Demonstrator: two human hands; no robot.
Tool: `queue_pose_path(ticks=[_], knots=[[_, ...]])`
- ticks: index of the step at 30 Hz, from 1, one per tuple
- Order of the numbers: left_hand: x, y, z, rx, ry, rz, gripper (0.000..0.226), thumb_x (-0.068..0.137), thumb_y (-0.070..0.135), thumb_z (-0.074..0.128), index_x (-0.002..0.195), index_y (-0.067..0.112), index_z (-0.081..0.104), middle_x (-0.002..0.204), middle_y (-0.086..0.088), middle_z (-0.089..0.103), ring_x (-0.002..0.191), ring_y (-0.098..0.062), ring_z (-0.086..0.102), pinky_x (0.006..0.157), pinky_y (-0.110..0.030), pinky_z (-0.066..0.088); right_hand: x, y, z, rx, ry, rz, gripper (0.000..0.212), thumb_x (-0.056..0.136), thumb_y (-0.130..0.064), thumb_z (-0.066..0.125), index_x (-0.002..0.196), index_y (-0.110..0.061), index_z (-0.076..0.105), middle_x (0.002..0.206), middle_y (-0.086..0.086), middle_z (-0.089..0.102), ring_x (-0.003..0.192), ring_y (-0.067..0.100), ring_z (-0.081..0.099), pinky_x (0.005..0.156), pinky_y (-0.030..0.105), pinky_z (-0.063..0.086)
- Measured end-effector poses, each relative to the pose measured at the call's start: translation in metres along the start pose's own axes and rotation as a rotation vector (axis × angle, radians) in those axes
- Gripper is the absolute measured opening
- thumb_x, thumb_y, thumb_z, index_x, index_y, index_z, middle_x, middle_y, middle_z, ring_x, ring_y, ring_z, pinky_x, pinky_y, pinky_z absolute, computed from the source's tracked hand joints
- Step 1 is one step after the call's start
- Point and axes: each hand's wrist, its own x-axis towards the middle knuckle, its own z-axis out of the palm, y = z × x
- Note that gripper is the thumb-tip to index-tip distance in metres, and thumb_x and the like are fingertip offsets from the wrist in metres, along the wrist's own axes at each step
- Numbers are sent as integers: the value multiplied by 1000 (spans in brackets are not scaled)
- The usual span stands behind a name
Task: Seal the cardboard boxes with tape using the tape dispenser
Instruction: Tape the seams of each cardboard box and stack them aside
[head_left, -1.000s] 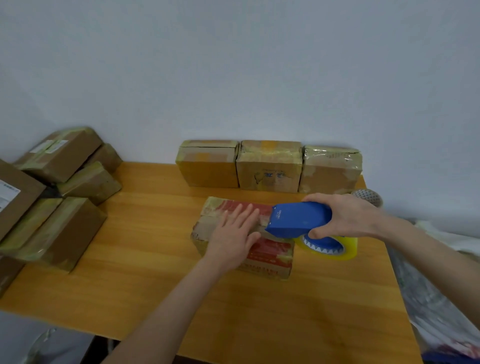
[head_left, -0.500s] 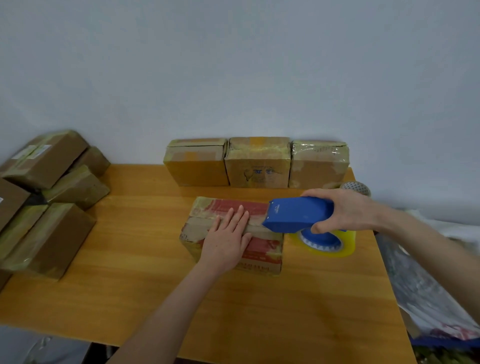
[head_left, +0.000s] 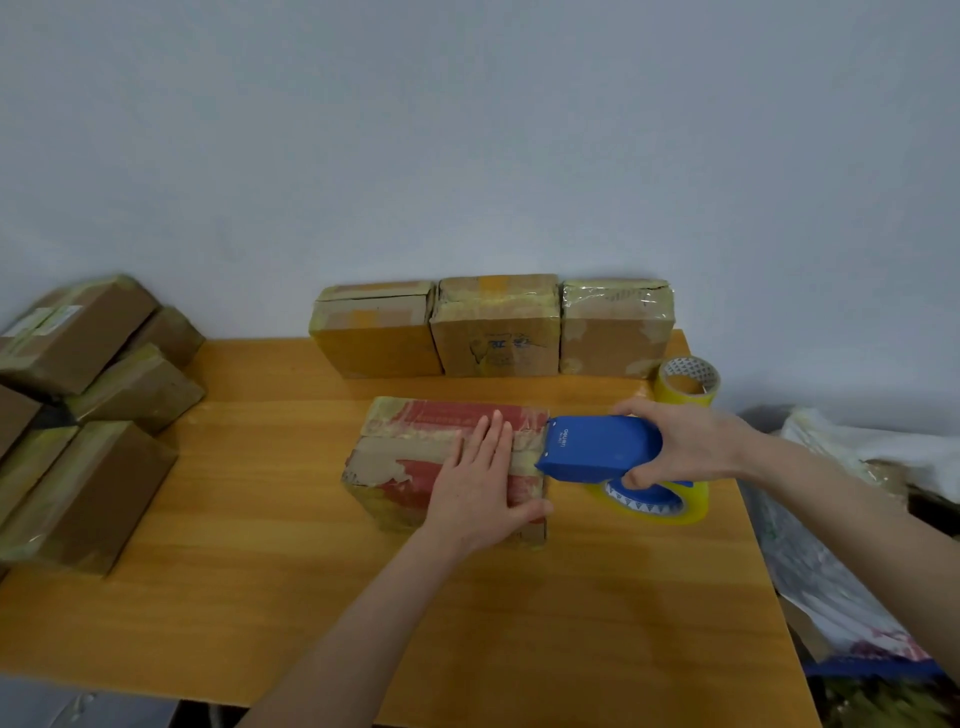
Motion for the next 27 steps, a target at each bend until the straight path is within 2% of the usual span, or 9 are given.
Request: queue_pose_path(ticks=[3, 6, 9, 13, 15, 19, 21, 25, 27], knots=[[3, -7, 3, 30, 16, -9, 112, 70, 88, 3, 151, 14, -15, 158, -2, -22, 146, -16, -19, 121, -41, -6, -2, 1, 8, -34, 7, -37, 79, 65, -66, 70, 133, -46, 36, 114, -18, 57, 101, 12, 58, 86, 40, 53], [1, -18, 0, 42, 11, -3, 103, 79, 84, 19, 151, 18, -14, 158, 0, -21, 146, -16, -18, 121, -41, -5, -3, 4, 13, 84, 24, -85, 75, 69, -55, 74, 133, -47, 38, 114, -17, 58, 101, 11, 58, 86, 38, 53], [2, -23, 0, 41, 33, 31, 108, 65, 91, -1, 151, 27, -15, 156, 2, -23, 147, -16, -17, 119, -39, -9, -4, 11, 15, 228, 30, -127, 71, 71, -46, 78, 131, -47, 40, 116, -15, 57, 103, 9, 57, 88, 35, 53], [2, -24, 2, 34, 49, 41, 113, 57, 91, -16, 152, 28, -12, 152, 4, -25, 147, -16, -16, 117, -38, -10, -14, 35, 22, 291, -1, -118, 66, 65, -48, 74, 123, -52, 43, 112, -19, 59, 101, 6, 58, 87, 34, 53], [2, -26, 2, 38, 56, 34, 111, 57, 90, -18, 150, 30, -14, 154, 3, -24, 147, -16, -16, 117, -38, -10, -18, 47, 23, 262, -31, -76, 64, 69, -42, 77, 122, -53, 42, 112, -19, 58, 100, 6, 58, 87, 33, 52], [1, -24, 5, 20, 59, 48, 90, 64, 90, -11, 142, 45, -22, 158, -4, -18, 148, -22, -13, 118, -42, -7, -10, 42, 33, 79, -39, -23, 72, 70, -51, 73, 132, -48, 37, 111, -17, 59, 97, 10, 58, 79, 30, 52], [0, -22, 5, 22, 47, 60, 87, 63, 89, -14, 140, 48, -23, 158, -6, -18, 148, -25, -13, 118, -44, -6, -3, 32, 39, 31, -51, -13, 74, 72, -50, 72, 136, -45, 35, 108, -14, 58, 95, 13, 57, 75, 28, 50], [1, -21, 2, 23, 47, 66, 88, 60, 89, -20, 138, 49, -24, 158, -6, -19, 148, -25, -14, 119, -45, -6, 16, 21, 42, -39, -82, 15, 84, 71, -55, 68, 143, -43, 28, 111, -11, 56, 99, 17, 56, 81, 37, 54], [1, -20, 3, 21, 44, 76, 86, 60, 88, -19, 137, 50, -25, 156, -4, -23, 147, -24, -15, 119, -45, -7, 26, 15, 38, -13, -140, 22, 86, 72, -53, 70, 145, -42, 27, 112, -10, 53, 101, 18, 54, 83, 37, 53]])
